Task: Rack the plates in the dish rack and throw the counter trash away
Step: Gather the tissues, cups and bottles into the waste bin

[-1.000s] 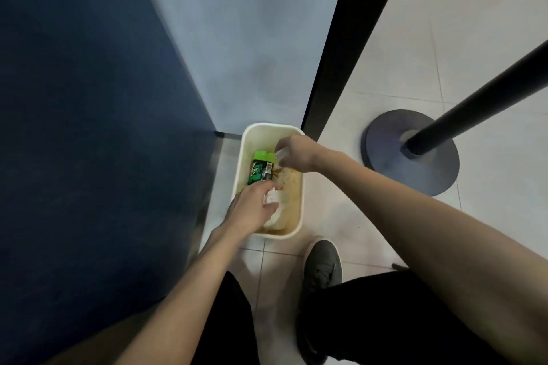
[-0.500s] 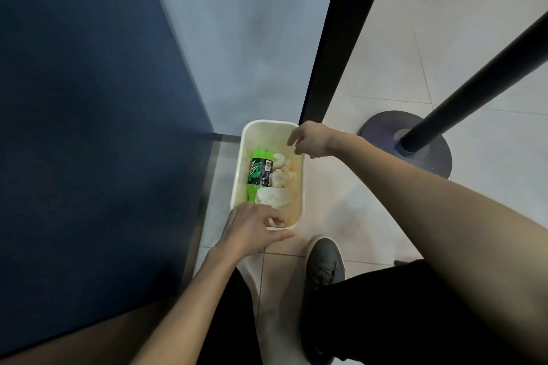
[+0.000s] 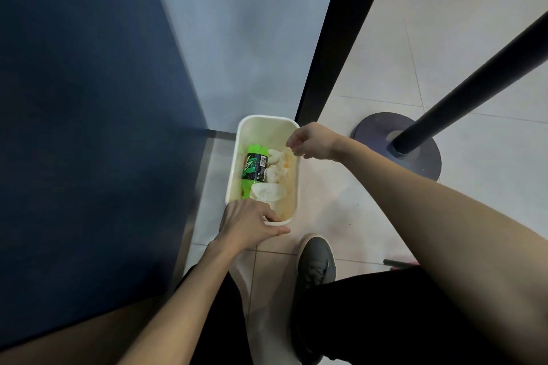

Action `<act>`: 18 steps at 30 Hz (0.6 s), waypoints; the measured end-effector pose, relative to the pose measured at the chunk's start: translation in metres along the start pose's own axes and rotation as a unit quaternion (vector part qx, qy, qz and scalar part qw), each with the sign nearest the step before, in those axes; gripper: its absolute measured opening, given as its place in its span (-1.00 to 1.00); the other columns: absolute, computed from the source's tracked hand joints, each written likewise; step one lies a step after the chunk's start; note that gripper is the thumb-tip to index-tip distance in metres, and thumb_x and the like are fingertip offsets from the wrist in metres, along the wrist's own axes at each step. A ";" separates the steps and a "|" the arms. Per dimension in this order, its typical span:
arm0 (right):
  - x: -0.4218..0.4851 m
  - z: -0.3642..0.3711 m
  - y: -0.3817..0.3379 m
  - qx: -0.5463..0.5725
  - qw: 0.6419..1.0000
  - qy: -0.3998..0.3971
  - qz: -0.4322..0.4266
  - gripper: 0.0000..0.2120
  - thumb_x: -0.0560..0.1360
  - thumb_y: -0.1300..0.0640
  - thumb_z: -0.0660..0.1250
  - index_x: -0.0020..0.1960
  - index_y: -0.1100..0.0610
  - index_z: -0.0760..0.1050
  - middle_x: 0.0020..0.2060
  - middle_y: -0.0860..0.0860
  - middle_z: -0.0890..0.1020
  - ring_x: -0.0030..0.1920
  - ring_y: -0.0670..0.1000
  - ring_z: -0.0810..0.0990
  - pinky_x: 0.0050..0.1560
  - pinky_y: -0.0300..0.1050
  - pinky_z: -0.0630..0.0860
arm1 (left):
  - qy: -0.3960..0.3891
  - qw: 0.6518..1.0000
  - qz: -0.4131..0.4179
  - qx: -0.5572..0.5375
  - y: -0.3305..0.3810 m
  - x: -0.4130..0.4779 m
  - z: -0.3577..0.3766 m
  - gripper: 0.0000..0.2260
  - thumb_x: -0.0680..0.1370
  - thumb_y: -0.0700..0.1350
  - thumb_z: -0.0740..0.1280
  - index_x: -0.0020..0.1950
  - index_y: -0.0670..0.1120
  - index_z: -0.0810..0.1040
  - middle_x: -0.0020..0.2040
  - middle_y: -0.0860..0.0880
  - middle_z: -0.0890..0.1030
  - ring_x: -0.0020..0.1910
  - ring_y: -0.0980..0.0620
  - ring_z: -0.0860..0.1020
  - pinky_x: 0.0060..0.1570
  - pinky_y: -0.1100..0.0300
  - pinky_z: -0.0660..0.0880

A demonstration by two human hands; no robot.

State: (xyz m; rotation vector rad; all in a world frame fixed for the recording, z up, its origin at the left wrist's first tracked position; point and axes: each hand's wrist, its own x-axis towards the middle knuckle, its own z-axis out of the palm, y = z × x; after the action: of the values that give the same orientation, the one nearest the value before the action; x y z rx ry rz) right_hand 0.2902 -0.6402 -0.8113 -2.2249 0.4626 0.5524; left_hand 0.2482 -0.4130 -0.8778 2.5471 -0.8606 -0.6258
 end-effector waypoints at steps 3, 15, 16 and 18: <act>0.003 0.002 0.002 0.016 0.999 -0.032 0.000 -0.77 0.50 0.38 0.32 0.13 0.27 0.59 -0.05 0.16 0.59 -0.05 0.06 0.54 0.09 0.04 0.57 | -0.006 1.000 -0.003 0.003 0.000 0.002 0.001 -0.60 0.31 0.44 0.41 -0.06 0.20 0.71 -0.14 0.21 0.69 -0.09 0.20 0.60 -0.08 0.22 0.45; -0.043 -0.026 -0.058 0.190 0.981 -0.033 0.001 -0.84 0.49 0.40 0.32 0.00 0.22 0.58 -0.21 0.14 0.64 -0.37 -0.08 0.57 -0.28 -0.32 0.49 | 0.109 0.934 -0.188 -0.284 0.045 -0.037 -0.076 -0.70 0.65 0.02 0.23 0.36 0.03 0.48 0.08 0.03 0.64 0.06 0.06 0.54 0.00 0.24 0.42; -0.059 -0.034 -0.067 0.200 0.978 -0.051 0.010 -0.83 0.49 0.42 0.30 0.01 0.24 0.56 -0.24 0.12 0.62 -0.41 -0.13 0.55 -0.37 -0.40 0.42 | 0.118 0.927 -0.206 -0.292 0.054 -0.047 -0.092 -0.72 0.65 -0.05 0.26 0.36 -0.01 0.48 0.06 0.02 0.65 0.03 0.07 0.54 -0.08 0.35 0.39; -0.094 -0.050 -0.085 0.207 0.974 -0.092 0.029 -0.80 0.50 0.46 0.22 0.02 0.27 0.55 -0.24 0.12 0.60 -0.40 -0.13 0.54 -0.42 -0.45 0.37 | 0.112 0.919 -0.227 -0.303 0.074 -0.066 -0.125 -0.73 0.64 -0.09 0.28 0.34 0.00 0.49 0.01 0.04 0.65 -0.04 0.10 0.56 -0.16 0.46 0.36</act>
State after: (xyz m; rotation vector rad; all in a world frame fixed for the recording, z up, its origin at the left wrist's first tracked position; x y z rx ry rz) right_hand 0.2651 -0.6110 -0.6804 -1.7513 0.4966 0.6236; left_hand 0.2310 -0.3993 -0.7198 2.1676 0.0322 -0.5943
